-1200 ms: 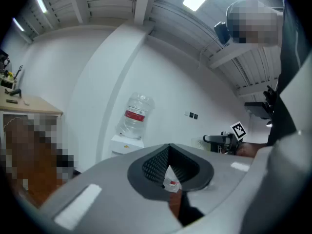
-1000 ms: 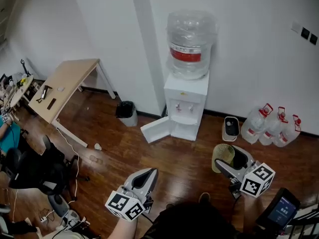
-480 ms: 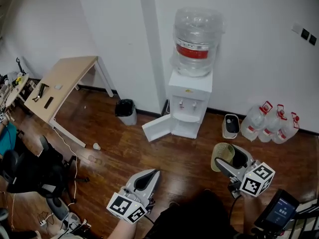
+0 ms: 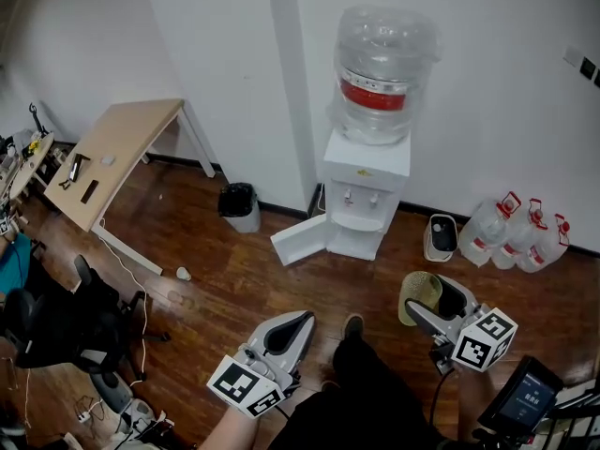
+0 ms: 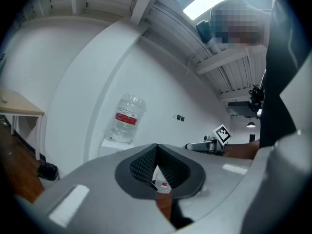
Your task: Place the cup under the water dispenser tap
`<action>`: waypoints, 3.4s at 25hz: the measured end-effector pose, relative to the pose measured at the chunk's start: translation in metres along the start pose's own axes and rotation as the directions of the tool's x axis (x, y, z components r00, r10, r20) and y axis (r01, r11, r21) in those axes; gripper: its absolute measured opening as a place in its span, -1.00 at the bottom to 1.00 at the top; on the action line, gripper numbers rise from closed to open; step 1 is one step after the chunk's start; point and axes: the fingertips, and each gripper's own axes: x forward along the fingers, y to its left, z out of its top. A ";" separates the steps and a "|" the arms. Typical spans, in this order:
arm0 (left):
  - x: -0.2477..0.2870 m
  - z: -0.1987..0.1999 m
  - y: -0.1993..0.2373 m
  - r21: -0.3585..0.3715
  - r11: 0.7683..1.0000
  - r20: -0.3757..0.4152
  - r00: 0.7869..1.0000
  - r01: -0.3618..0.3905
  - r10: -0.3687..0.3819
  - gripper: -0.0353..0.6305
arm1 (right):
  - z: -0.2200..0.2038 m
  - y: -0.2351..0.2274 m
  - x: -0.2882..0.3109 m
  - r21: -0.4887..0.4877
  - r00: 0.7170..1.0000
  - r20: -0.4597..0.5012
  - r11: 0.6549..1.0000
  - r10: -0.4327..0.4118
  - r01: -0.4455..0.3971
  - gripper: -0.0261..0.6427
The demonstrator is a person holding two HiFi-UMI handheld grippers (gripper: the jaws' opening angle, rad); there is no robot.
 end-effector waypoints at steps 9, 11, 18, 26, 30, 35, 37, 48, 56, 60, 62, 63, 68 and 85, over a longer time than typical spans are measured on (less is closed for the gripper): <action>0.062 0.008 0.069 -0.017 1.000 -0.045 0.999 -0.017 0.017 -0.89 | 0.026 -0.070 0.074 0.003 0.999 0.023 1.000 0.028 -0.028 0.15; 0.081 0.007 0.084 -0.033 0.999 -0.065 0.998 -0.009 0.007 -0.89 | 0.032 -0.088 0.089 0.001 0.999 0.026 1.000 0.020 -0.020 0.15; 0.166 0.006 0.125 -0.071 0.997 -0.136 0.990 0.011 -0.021 -0.89 | 0.048 -0.155 0.120 0.049 0.999 0.038 0.999 0.014 -0.016 0.15; 0.228 -0.004 0.166 -0.036 0.999 -0.181 0.983 -0.025 0.019 -0.77 | 0.048 -0.201 0.142 0.057 1.000 0.021 0.998 -0.003 0.002 0.15; 0.242 -0.011 0.169 -0.024 1.000 -0.217 0.976 0.015 -0.020 -0.81 | 0.045 -0.211 0.153 0.054 1.000 0.015 0.998 -0.023 0.022 0.15; 0.252 -0.010 0.185 -0.039 0.998 -0.227 0.972 0.058 -0.065 -0.81 | 0.035 -0.207 0.176 0.059 0.999 -0.008 0.998 -0.037 0.038 0.15; 0.251 -0.011 0.192 -0.039 0.996 -0.242 0.966 0.079 -0.086 -0.81 | 0.031 -0.205 0.185 0.054 0.998 -0.008 0.997 -0.057 0.057 0.15; 0.244 -0.010 0.276 -0.075 0.977 -0.295 0.932 0.198 -0.211 -0.81 | 0.012 -0.213 0.243 0.081 0.967 0.030 0.965 -0.252 0.249 0.14; 0.237 -0.016 0.343 -0.093 0.966 -0.318 0.912 0.243 -0.260 -0.81 | 0.005 -0.239 0.263 0.059 0.887 0.105 0.894 -0.449 0.445 0.14; 0.240 -0.033 0.368 -0.141 0.956 -0.345 0.892 0.257 -0.291 -0.81 | -0.029 -0.254 0.277 0.082 0.861 0.057 0.862 -0.506 0.501 0.14; 0.241 -0.040 0.371 -0.165 0.949 -0.364 0.878 0.267 -0.310 -0.81 | -0.049 -0.260 0.282 0.101 0.851 0.027 0.848 -0.525 0.520 0.14; 0.242 -0.043 0.371 -0.167 0.949 -0.372 0.874 0.268 -0.312 -0.81 | -0.059 -0.264 0.285 0.103 0.849 0.009 0.845 -0.528 0.525 0.14; 0.252 -0.073 0.383 -0.160 0.960 -0.411 0.869 0.228 -0.275 -0.81 | -0.117 -0.294 0.306 0.104 0.856 -0.088 0.850 -0.510 0.517 0.14; 0.243 -0.268 0.389 -0.151 0.969 -0.719 0.652 0.193 -0.242 -0.81 | -0.278 -0.416 0.383 0.121 0.826 -0.296 0.838 -0.481 0.531 0.14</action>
